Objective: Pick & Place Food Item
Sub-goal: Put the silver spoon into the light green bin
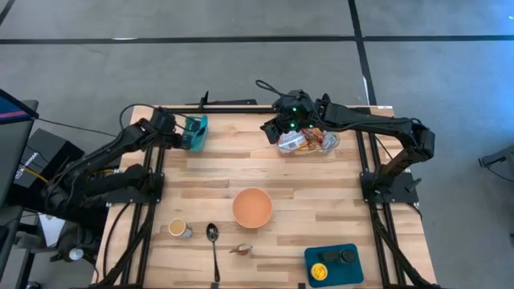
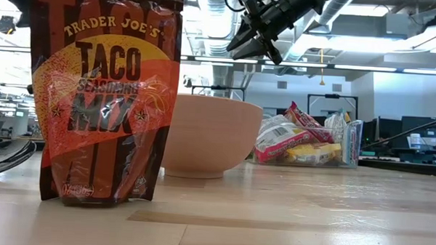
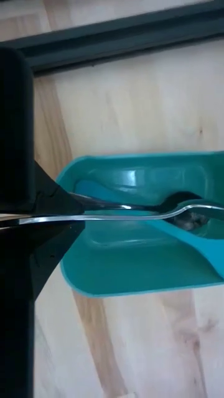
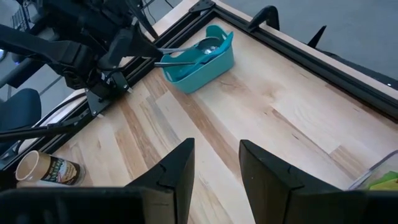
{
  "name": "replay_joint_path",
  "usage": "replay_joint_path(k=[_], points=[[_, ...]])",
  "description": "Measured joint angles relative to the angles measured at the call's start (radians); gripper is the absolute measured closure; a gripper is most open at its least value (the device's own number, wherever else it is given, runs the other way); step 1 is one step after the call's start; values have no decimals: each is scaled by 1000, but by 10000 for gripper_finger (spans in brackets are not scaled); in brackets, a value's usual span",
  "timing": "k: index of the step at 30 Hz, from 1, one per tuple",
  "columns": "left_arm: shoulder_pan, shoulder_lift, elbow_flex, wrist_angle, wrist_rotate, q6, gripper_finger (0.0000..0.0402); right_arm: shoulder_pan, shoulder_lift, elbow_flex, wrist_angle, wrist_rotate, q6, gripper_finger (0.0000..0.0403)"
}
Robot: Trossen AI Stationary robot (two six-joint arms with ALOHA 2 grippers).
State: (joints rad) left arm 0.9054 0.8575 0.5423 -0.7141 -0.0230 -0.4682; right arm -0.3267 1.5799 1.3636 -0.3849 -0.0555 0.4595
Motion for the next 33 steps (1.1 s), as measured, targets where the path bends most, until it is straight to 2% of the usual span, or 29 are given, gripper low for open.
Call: replay_joint_path(k=[10, 16, 33], points=[[-1, 66, 0, 5, 4, 14, 398, 0, 0, 0, 0, 0, -23, 282], [-1, 68, 0, 15, 38, 20, 398, 0, 0, 0, 0, 0, -23, 282], [-1, 68, 0, 15, 39, 19, 386, 0, 0, 0, 0, 0, -25, 282]])
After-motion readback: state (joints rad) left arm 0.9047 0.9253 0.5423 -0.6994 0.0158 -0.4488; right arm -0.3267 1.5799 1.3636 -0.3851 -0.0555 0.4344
